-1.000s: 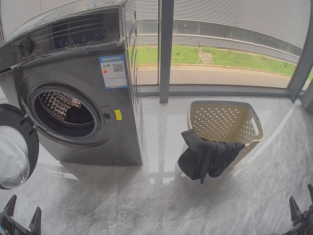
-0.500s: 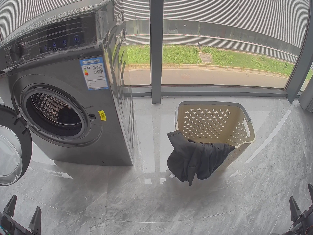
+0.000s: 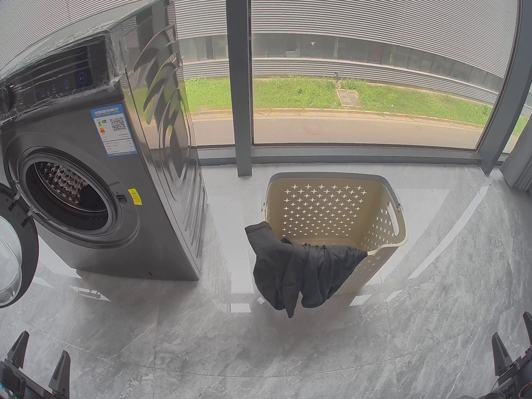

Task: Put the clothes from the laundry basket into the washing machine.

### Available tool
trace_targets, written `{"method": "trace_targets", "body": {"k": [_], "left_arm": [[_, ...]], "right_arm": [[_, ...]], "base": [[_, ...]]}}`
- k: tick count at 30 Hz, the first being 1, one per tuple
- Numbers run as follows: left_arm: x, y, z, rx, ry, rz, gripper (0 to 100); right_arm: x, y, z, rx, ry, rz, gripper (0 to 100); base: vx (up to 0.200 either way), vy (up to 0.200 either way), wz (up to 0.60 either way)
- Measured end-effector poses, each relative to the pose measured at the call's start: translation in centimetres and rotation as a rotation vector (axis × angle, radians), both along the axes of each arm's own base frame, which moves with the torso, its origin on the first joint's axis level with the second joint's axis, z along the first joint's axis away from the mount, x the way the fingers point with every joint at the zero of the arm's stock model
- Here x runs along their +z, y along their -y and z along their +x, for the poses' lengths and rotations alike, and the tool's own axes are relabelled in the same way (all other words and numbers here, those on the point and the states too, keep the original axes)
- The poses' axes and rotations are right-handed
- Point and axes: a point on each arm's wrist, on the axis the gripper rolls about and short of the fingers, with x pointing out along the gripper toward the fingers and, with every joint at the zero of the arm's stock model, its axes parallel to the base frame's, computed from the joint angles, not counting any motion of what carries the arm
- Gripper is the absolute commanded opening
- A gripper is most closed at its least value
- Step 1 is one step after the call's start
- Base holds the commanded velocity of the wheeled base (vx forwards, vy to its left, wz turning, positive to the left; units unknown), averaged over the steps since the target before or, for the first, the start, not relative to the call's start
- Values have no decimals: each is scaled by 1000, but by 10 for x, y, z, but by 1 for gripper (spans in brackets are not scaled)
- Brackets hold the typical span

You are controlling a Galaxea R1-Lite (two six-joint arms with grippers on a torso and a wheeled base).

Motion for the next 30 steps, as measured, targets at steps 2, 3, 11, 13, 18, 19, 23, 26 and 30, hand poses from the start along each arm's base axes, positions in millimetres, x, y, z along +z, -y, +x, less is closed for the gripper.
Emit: {"method": "trace_targets", "body": {"k": [2,3,11,13,18,19,23,26,30], "left_arm": [[0,0,0,0,1,0,100],[0,0,0,-1,0,0,100],[0,0,0,0,0,-1,100],[0,0,0,0,0,0,100],[0,0,0,1,0,0,100],[0,0,0,1,0,0,100],[0,0,0,1,0,0,100],[0,0,0,1,0,1,100],[0,0,0,1,0,0,100]], "right_arm": [[0,0,0,0,0,0,100],[0,0,0,0,0,0,100],[0,0,0,0,0,0,100],[0,0,0,0,0,0,100],[0,0,0,0,0,0,100],[0,0,0,0,0,0,100],[0,0,0,-1,0,0,100],[0,0,0,-2,0,0,100],[0,0,0,0,0,0,100]], "base": [[0,0,0],[0,0,0],[0,0,0],[0,0,0],[0,-80,0],[0,-200,0],[0,-150,0],[0,0,0],[0,0,0]]}}
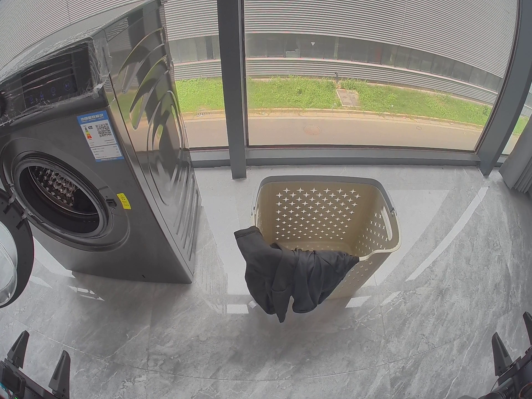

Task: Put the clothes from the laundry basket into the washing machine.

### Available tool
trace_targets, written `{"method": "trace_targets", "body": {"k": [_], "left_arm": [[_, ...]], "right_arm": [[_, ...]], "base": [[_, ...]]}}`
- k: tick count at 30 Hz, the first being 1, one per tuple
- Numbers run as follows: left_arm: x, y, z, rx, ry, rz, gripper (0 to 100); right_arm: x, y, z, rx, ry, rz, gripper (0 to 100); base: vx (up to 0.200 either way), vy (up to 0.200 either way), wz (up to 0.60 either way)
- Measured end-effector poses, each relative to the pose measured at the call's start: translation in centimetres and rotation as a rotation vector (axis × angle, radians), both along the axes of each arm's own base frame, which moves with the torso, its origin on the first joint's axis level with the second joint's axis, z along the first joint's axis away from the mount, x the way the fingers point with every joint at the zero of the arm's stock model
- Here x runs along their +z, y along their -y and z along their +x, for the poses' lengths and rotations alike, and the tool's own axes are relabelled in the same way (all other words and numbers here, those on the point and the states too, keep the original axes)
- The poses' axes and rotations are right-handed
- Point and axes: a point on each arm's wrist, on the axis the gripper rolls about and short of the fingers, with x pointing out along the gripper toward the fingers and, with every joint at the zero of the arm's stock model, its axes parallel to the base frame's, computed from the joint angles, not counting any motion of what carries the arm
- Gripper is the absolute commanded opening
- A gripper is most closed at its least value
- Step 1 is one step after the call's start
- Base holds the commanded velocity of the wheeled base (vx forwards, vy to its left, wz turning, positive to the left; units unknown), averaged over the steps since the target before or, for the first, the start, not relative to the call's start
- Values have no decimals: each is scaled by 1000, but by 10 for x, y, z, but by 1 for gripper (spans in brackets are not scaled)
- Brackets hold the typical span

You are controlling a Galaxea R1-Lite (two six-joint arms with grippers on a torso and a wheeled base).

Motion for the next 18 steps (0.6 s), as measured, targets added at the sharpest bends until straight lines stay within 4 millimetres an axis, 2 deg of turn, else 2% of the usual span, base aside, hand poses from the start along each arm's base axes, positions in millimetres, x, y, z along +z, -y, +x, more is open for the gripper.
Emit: {"method": "trace_targets", "body": {"k": [4,13,18], "left_arm": [[0,0,0,0,0,-1,100],[0,0,0,-1,0,-1,100],[0,0,0,-1,0,0,100]], "right_arm": [[0,0,0,-1,0,0,100],[0,0,0,0,0,0,100],[0,0,0,0,0,0,100]], "base": [[0,0,0],[200,0,0],[0,0,0]]}}
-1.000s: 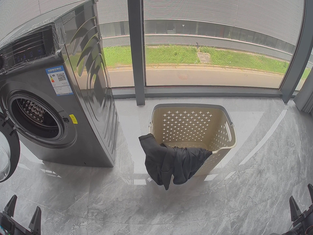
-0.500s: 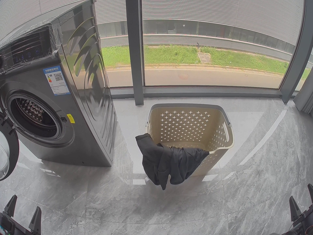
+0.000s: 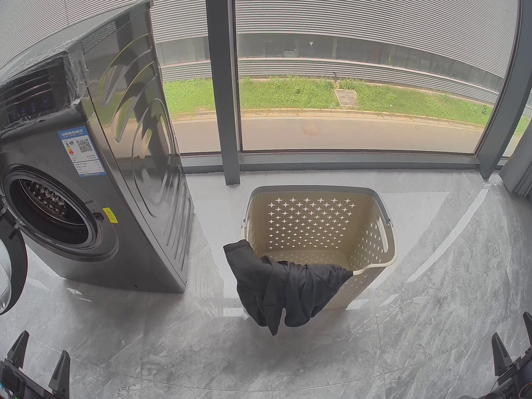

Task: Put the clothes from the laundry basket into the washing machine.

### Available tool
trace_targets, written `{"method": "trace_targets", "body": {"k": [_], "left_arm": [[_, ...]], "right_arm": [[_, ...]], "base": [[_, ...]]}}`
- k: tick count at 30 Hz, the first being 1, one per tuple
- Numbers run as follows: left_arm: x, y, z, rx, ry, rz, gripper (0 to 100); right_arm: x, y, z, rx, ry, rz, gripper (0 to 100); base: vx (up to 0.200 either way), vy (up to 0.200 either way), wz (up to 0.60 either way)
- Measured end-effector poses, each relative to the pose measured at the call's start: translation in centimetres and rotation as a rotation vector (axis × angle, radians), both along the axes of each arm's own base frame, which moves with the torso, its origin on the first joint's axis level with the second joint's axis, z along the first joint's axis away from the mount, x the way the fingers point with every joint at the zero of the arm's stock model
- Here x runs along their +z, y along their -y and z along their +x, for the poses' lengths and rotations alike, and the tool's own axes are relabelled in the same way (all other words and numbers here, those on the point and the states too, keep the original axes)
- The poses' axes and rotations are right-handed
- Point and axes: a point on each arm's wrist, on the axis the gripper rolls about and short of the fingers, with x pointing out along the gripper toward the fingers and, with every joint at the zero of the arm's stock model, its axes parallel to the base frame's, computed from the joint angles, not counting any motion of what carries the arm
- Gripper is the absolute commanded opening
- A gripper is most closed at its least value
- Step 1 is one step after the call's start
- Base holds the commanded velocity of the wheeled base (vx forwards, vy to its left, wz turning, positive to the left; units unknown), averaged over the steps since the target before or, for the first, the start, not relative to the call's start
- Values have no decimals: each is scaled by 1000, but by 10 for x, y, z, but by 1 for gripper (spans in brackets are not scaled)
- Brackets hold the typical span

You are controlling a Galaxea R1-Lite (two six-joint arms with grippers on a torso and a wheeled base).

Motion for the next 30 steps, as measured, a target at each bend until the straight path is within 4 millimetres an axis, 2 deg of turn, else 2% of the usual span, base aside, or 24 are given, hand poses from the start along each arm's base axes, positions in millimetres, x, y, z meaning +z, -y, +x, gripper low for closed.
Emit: {"method": "trace_targets", "body": {"k": [23,26,30], "left_arm": [[0,0,0,-2,0,-1,100],[0,0,0,-2,0,-1,100],[0,0,0,-3,0,-1,100]], "right_arm": [[2,0,-1,0,13,2,100],[18,0,-5,14,65,15,100],[58,0,-13,87,136,38,100]], "base": [[0,0,0],[0,0,0],[0,0,0]]}}
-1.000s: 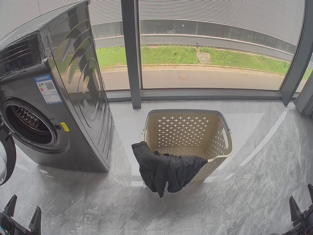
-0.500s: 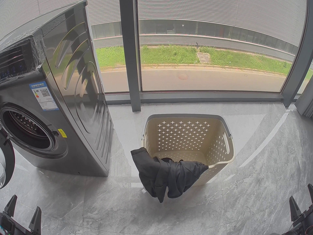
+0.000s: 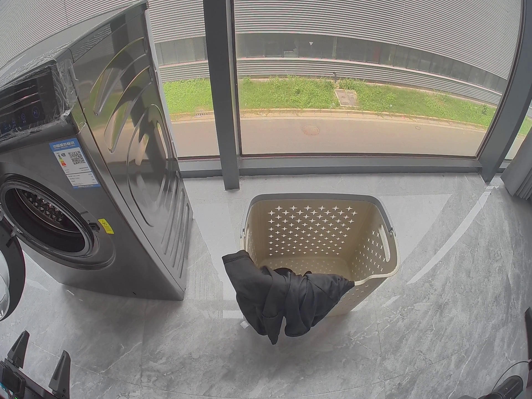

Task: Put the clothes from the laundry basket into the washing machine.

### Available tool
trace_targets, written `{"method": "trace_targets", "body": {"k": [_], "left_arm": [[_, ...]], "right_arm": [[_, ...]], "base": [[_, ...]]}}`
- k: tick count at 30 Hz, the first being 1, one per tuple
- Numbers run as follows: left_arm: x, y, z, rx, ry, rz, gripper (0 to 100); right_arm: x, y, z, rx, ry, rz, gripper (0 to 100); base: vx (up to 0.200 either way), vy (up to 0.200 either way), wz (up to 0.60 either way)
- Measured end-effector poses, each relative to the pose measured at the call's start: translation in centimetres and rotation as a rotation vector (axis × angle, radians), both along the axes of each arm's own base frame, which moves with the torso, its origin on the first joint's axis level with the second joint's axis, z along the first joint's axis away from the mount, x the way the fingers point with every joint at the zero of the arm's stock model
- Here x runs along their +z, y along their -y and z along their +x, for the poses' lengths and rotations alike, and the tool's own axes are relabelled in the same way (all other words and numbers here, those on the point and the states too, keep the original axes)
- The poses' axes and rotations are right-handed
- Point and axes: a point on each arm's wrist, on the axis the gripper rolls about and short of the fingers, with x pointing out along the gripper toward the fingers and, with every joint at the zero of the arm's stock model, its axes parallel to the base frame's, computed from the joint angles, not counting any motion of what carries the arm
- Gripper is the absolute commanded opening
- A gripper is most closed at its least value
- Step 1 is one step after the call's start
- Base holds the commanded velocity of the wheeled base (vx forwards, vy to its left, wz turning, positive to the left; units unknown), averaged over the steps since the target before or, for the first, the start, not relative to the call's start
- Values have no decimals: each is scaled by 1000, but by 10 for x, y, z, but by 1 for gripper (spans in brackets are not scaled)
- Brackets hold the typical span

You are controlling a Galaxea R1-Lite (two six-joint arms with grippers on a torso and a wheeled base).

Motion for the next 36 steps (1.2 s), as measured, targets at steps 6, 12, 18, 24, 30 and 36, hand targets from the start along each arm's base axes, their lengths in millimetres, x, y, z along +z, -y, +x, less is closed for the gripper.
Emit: {"method": "trace_targets", "body": {"k": [6,12,18,24,30,36], "left_arm": [[0,0,0,0,0,0,100],[0,0,0,1,0,0,100],[0,0,0,1,0,0,100],[0,0,0,1,0,1,100],[0,0,0,1,0,1,100],[0,0,0,1,0,2,100]], "right_arm": [[46,-1,17,167,-64,2,100],[68,-11,66,319,-199,4,100],[71,-33,125,415,-328,-2,100],[54,-65,183,462,-471,-27,100],[18,-98,232,470,-632,-72,100],[-18,-127,271,468,-749,-111,100]], "base": [[0,0,0],[0,0,0],[0,0,0],[0,0,0],[0,0,0],[0,0,0]]}}
